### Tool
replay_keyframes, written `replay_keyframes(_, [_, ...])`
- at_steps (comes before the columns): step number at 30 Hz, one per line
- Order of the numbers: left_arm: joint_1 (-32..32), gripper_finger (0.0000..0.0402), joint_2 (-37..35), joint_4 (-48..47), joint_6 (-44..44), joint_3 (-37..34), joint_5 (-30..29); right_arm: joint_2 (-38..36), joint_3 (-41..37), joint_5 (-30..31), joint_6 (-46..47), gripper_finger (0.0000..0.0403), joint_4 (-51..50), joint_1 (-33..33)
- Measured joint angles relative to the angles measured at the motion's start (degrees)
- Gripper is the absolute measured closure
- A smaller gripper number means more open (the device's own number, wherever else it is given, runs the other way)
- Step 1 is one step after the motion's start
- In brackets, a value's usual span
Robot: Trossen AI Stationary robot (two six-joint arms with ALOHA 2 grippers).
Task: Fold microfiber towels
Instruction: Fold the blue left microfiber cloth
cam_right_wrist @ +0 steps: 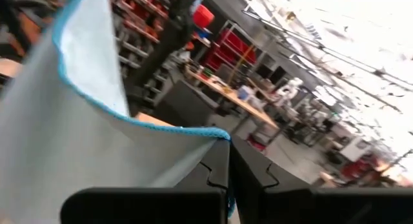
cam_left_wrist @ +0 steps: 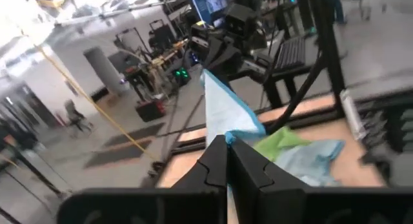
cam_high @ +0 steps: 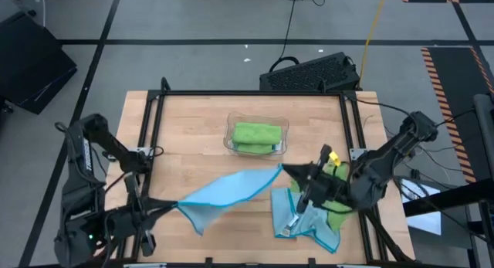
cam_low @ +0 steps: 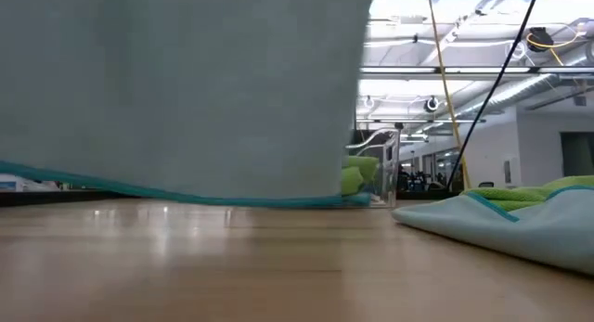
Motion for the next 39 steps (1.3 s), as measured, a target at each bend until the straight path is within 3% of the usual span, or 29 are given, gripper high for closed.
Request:
replay_keyframes(4, [0.09, 0.0397, 3.44, 7.11, 1.49, 0.01, 0.25, 2.82, -0.02, -1.08, 3.42, 0.0403, 1.72, 2.39])
replay_keyframes(12, [-2.72, 0.0397, 11.12, 33.14, 19.85, 1.08, 4.36, 7.85, 4.19, -10.57, 9.76, 0.0403, 2.60, 9.49])
replay_keyframes(15, [-4.15, 0.0399, 11.88, 34.50, 23.40, 2.28, -0.49, 9.02, 6.53, -7.79, 6.93, 0.0403, 2.70, 10.57])
replay_keyframes(17, [-5.02, 0.0398, 11.59, 33.54, 25.03, 2.29, -7.65, 9.15, 6.73, -3.45, 3.23, 0.0403, 2.60, 10.09])
replay_keyframes(19, [-5.38, 0.0398, 10.16, 28.68, 25.98, 1.64, -8.64, 9.13, 6.37, 0.59, 0.55, 0.0403, 1.98, 7.92])
replay_keyframes(22, [-5.25, 0.0399, 7.93, 18.80, 17.16, 0.25, -8.65, 8.95, 4.92, 1.05, 1.16, 0.0403, -0.84, 2.93])
replay_keyframes(28, [-0.10, 0.0399, 3.16, -11.86, -14.38, -4.29, -6.52, 9.02, 0.77, -10.12, 6.56, 0.0403, -5.21, -8.98])
replay_keyframes(32, [4.72, 0.0399, -0.21, -26.80, -33.08, -7.17, 2.47, 8.95, -1.58, -17.11, 10.01, 0.0403, -5.08, -14.80])
replay_keyframes(39, [11.72, 0.0397, -3.51, -42.26, -51.89, -14.00, 11.32, 8.97, -7.56, -26.69, 14.23, 0.0403, -3.54, -21.23])
